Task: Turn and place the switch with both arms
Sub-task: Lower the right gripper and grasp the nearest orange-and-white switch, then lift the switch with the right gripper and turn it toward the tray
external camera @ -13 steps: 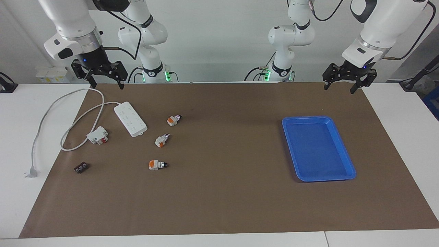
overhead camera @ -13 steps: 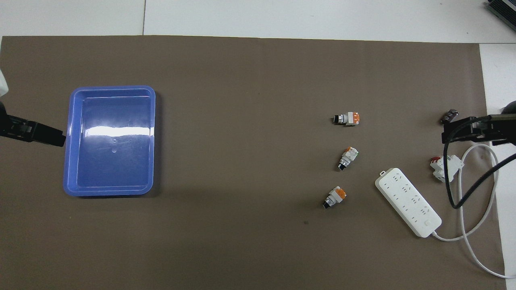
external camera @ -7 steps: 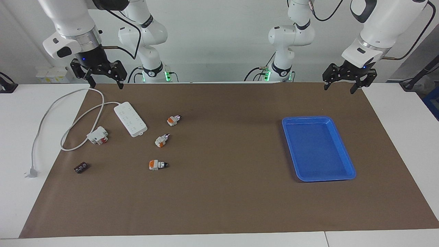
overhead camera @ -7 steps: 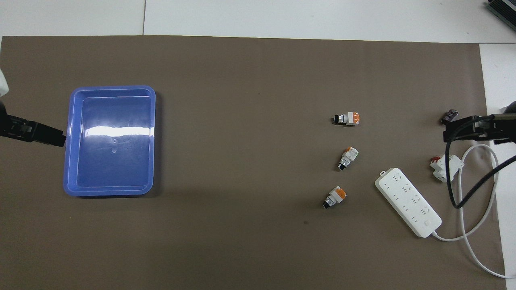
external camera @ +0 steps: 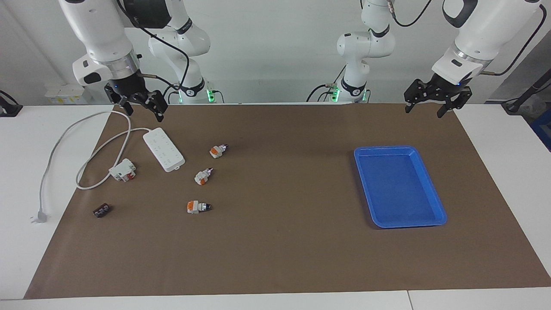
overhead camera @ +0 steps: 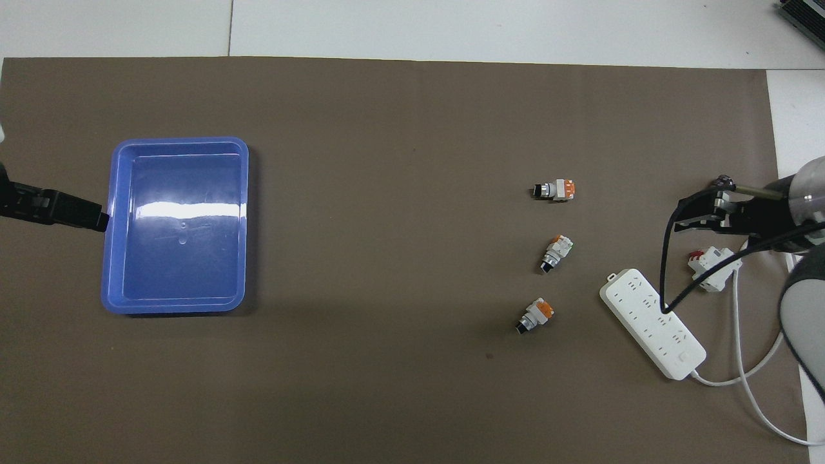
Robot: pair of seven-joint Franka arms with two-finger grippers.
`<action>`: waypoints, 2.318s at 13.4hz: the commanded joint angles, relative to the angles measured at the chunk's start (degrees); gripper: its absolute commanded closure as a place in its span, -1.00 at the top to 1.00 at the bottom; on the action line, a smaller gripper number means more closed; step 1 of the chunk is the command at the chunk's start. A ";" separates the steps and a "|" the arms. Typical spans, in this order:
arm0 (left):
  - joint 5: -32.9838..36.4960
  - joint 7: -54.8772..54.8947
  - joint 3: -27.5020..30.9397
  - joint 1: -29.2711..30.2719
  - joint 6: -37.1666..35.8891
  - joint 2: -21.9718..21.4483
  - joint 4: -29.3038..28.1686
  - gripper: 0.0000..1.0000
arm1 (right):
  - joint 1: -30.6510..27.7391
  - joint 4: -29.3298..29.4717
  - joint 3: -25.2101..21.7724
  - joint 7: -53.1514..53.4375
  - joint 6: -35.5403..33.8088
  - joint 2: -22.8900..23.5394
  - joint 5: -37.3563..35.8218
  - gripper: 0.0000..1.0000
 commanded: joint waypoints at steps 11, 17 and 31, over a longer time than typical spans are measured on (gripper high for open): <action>1.75 -5.97 -0.75 -0.21 -7.88 0.02 4.29 1.00 | 13.71 -40.45 0.19 33.81 33.00 -5.89 5.52 0.98; 1.83 -5.71 -0.75 -0.56 -6.73 -2.18 0.16 1.00 | 15.89 -43.36 0.19 33.90 43.99 0.53 13.25 0.98; 3.24 -5.62 -0.66 0.05 -3.22 -1.48 1.56 1.00 | 11.16 -21.69 0.10 42.59 24.45 6.16 21.33 -1.00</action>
